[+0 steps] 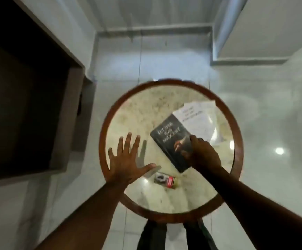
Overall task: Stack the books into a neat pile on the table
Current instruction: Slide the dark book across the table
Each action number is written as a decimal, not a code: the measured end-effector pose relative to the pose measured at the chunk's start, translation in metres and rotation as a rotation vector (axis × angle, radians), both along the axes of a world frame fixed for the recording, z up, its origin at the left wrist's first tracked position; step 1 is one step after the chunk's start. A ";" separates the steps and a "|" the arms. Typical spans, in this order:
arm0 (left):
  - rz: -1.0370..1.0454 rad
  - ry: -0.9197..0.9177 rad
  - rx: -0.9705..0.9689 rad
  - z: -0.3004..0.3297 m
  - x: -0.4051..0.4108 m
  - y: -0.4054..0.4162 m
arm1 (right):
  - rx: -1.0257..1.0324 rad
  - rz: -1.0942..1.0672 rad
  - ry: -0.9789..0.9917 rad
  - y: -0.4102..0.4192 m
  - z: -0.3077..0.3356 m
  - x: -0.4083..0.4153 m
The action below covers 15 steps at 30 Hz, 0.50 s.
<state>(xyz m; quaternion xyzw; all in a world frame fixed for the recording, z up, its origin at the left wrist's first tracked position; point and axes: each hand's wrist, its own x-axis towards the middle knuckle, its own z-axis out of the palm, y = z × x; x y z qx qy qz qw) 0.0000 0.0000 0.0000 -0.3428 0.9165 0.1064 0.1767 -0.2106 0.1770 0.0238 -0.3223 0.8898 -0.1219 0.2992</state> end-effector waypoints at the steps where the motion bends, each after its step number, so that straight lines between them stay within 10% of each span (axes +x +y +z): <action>1: 0.005 -0.078 0.067 -0.026 0.008 0.012 | -0.027 -0.023 0.009 0.007 -0.021 0.002; 15: 0.049 0.043 0.070 -0.112 0.043 0.050 | -0.120 -0.435 -0.218 -0.012 -0.047 -0.032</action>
